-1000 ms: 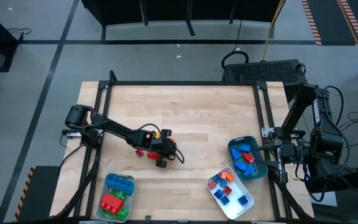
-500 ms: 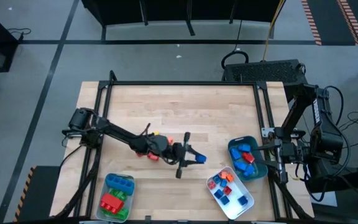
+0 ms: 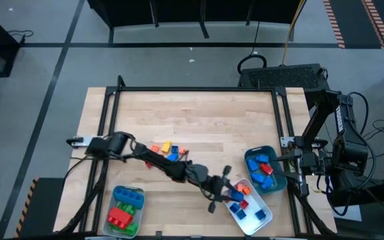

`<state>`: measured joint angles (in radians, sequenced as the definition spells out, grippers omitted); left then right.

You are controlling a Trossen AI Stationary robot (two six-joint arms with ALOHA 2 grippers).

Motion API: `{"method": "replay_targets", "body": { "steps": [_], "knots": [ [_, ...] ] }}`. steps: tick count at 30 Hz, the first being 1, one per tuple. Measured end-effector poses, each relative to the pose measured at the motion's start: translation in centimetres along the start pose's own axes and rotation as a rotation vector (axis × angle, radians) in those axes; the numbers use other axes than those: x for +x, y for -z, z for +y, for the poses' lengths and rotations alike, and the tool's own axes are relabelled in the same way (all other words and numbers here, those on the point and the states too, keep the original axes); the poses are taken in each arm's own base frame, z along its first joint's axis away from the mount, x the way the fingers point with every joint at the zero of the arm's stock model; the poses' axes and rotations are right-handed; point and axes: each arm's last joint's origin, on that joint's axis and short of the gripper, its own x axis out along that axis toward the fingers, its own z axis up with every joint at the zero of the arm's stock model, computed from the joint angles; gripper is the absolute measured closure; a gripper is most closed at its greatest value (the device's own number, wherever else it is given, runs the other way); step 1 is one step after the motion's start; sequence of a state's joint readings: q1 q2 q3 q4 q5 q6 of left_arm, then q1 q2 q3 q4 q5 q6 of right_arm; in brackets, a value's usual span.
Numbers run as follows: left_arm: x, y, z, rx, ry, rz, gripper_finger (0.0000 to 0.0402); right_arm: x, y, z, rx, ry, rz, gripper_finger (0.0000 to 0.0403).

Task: Sort blocks by size
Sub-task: Put the small square blue game piece into the white bin, then put the small square orange game piece into the white bin

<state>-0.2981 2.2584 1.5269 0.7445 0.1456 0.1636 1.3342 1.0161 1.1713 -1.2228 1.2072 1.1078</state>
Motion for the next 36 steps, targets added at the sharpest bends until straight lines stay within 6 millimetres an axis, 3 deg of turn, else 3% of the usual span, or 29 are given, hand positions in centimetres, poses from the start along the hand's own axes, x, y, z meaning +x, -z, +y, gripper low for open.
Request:
{"method": "replay_targets", "body": {
  "steps": [6,14,19,24,27,32,36],
  "knots": [
    [1.8,1.5,0.2,0.001,0.012,0.056,0.0299,0.0,0.0,0.0,0.006,-0.001,0.002,0.0232],
    [1.7,1.6,0.8,0.018,-0.015,0.1,0.0147,0.0,0.0,0.0,-0.001,-0.001,0.002,0.0232],
    [1.0,-0.3,1.2,0.059,-0.031,0.179,0.0118,0.0,0.0,0.0,0.0,-0.002,0.003,0.0232],
    [-2.0,-5.2,2.4,0.184,-0.08,0.416,0.0116,0.0,0.0,0.0,0.005,-0.004,0.008,0.0232],
    [-4.5,-5.9,3.4,0.147,-0.139,0.586,0.0115,0.0,0.0,0.0,0.006,-0.004,0.008,0.0232],
    [-9.4,-3.9,5.4,0.022,-0.494,0.869,0.0115,0.0,0.0,0.0,0.001,-0.004,0.008,0.0232],
    [-12.8,-0.8,4.8,-0.079,-0.804,0.945,0.0115,0.0,0.0,0.0,-0.028,-0.004,0.007,0.0232]
  ]
}}
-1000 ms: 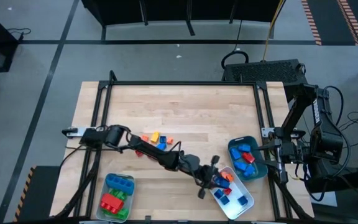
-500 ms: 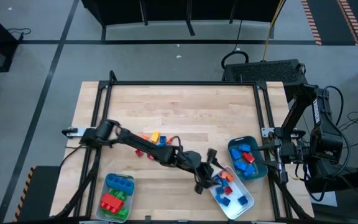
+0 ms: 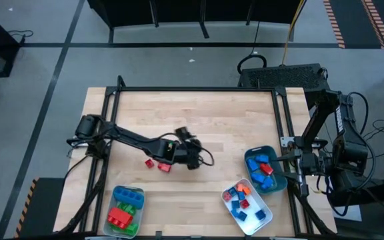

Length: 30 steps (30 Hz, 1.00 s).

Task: Sort blocks by size
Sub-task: Put the small square orange game piece into the white bin

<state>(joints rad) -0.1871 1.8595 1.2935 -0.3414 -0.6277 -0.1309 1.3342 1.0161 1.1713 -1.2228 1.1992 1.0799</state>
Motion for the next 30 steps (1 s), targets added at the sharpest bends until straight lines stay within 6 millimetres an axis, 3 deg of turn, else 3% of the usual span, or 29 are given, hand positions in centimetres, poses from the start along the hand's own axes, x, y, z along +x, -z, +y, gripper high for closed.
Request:
{"method": "replay_targets", "body": {
  "steps": [3,11,24,30],
  "knots": [
    [0.4,2.7,0.2,-0.117,-0.143,0.02,0.0114,0.0,0.0,0.0,-0.025,0.001,-0.001,0.0232],
    [1.1,8.3,-0.8,-0.28,-0.23,0.06,0.0114,0.0,0.0,0.0,-0.029,0.002,-0.004,0.0232],
    [1.2,9.4,-1.9,-0.396,-0.118,0.02,0.0114,0.0,0.0,0.0,-0.025,0.003,-0.004,0.0232],
    [2.5,10.2,-2.7,-0.394,-0.067,0.063,0.0121,0.0,0.0,0.0,-0.019,0.002,-0.004,0.0232]
  ]
}}
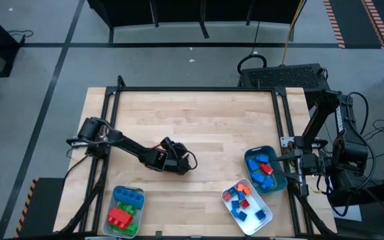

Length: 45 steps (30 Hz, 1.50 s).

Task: Sort blocks by size
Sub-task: Put the small square orange game piece into the white bin

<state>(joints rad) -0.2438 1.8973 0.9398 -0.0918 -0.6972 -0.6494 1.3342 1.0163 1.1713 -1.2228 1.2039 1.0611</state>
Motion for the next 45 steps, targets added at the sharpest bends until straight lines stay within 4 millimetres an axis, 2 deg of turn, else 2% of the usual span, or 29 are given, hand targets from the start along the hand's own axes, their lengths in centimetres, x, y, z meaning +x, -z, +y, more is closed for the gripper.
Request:
{"method": "replay_targets", "body": {
  "steps": [7,15,19,24,29,32,34,39,45],
  "knots": [
    [1.4,0.9,-0.5,0.001,0.007,0.019,0.0183,0.0,0.0,0.0,0.001,0.0,0.0,0.0232],
    [1.2,0.2,-0.7,0.069,0.018,0.002,0.0303,0.0,0.0,0.0,0.027,0.0,0.0,0.0232],
    [1.0,-0.8,-1.4,0.092,0.04,-0.026,0.0303,0.0,0.0,0.0,0.028,0.0,0.0,0.0232],
    [-0.9,-4.5,-4.3,0.134,0.164,-0.21,0.0303,0.0,0.0,0.0,0.027,0.0,0.0,0.0232],
    [-4.4,-8.6,-7.4,0.212,0.461,-0.545,0.0303,0.0,0.0,0.0,0.027,0.0,0.0,0.0232],
    [-6.3,-10.1,-8.5,0.237,0.674,-0.724,0.0303,0.0,0.0,0.0,0.027,0.0,0.0,0.0232],
    [-7.1,-10.8,-8.8,0.238,0.755,-0.788,0.0303,0.0,0.0,0.0,0.027,0.0,0.0,0.0232],
    [-6.5,-12.1,-10.9,0.244,0.806,-0.845,0.0303,0.0,0.0,0.0,0.024,0.002,-0.004,0.0232],
    [-4.2,-12.3,-14.6,0.306,0.909,-0.822,0.0303,0.0,0.0,0.0,0.04,0.002,-0.005,0.0232]
  ]
}}
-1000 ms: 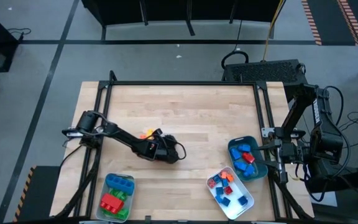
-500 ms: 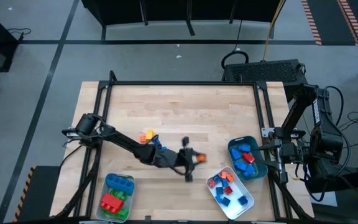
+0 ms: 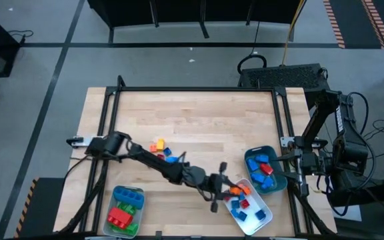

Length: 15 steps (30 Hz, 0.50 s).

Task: Sort blocks by size
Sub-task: Put the small square orange game piece into the white bin

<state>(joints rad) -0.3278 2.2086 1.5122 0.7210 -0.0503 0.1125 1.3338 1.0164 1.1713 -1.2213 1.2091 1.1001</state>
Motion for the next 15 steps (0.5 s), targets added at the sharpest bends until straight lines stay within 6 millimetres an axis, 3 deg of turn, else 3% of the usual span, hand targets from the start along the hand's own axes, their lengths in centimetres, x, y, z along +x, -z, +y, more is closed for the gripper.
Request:
{"method": "replay_targets", "body": {
  "steps": [6,10,15],
  "knots": [
    [2.1,2.6,-0.3,0.001,0.004,0.041,0.03,0.0,0.0,0.0,0.018,-0.003,0.003,0.0232],
    [2.7,4.2,-0.3,0.002,0.002,0.067,0.0246,0.0,0.0,0.0,0.015,-0.003,0.004,0.0232],
    [2.7,4.2,0.4,0.004,-0.01,0.099,0.0189,0.0,0.0,0.0,0.01,-0.003,0.004,0.0232]
  ]
}}
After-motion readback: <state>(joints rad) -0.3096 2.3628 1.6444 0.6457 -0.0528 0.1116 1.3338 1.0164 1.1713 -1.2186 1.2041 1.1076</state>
